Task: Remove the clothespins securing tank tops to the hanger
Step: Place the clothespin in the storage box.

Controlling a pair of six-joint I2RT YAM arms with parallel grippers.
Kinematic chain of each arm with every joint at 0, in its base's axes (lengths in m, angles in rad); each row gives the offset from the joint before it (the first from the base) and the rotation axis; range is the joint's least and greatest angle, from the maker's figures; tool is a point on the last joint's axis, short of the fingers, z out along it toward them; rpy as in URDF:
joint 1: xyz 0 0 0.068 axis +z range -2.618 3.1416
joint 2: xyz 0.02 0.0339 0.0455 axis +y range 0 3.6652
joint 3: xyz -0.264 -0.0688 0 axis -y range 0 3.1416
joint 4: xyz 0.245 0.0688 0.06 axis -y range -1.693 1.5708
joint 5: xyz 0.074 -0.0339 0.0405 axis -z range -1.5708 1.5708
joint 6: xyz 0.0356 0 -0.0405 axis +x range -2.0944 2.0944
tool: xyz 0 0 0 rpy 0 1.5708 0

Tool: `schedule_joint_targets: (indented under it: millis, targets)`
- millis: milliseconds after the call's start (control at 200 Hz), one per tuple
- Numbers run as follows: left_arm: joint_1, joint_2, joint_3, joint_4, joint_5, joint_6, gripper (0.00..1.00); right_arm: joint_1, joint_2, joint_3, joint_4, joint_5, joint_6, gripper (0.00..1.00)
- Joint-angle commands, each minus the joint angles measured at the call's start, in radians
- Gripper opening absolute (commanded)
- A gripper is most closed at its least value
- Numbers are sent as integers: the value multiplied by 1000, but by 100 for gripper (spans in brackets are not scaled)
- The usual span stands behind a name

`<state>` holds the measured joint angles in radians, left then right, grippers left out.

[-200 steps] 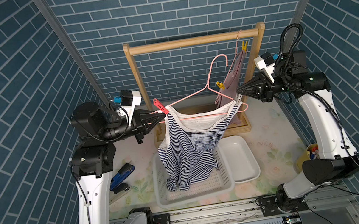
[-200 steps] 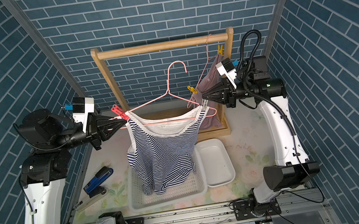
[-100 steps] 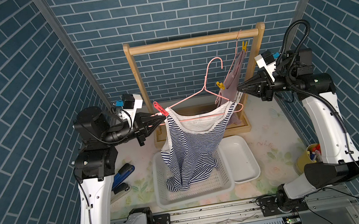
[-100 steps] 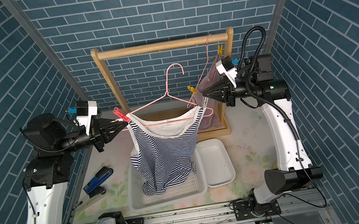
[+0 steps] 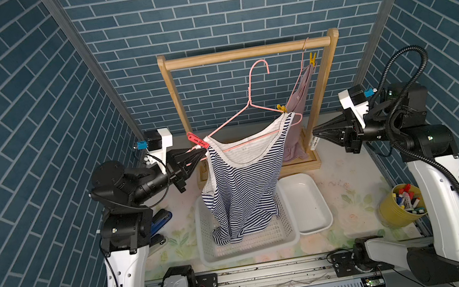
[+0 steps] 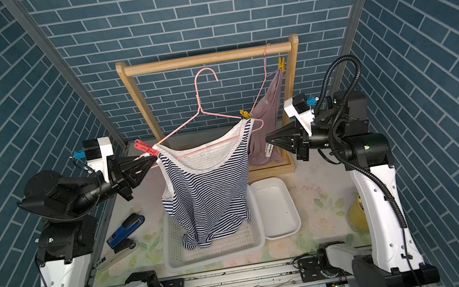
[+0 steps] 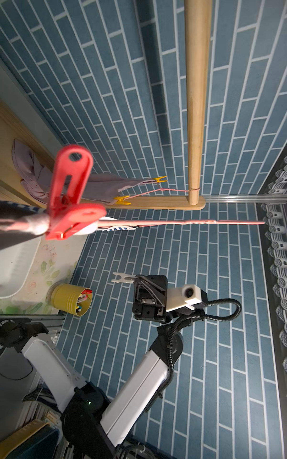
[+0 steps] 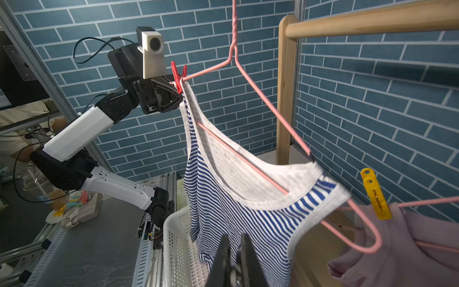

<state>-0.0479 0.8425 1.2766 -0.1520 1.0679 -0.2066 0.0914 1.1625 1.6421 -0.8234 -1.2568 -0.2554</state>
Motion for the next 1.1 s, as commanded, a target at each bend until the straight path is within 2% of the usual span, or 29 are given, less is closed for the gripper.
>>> schedule_joint_targets:
  millis: [0, 220, 490, 725, 940, 1095]
  targets:
    - [6, -52, -18, 94, -70, -40, 0, -2, -38, -79, 26, 19, 48, 0]
    - [5, -128, -83, 107, -146, -53, 0, -1, -147, -237, 101, 50, 125, 0]
    - [5, -199, -136, 108, -217, -38, 0, 2, -284, -420, 210, 196, 243, 0]
    - [4, -266, -179, 138, -264, -45, 0, 21, -360, -576, 289, 258, 343, 0]
    - [4, -278, -229, 163, -288, -70, 0, 68, -372, -674, 322, 426, 410, 0]
    - [3, -309, -250, 138, -287, -46, 0, 141, -371, -784, 368, 640, 465, 0]
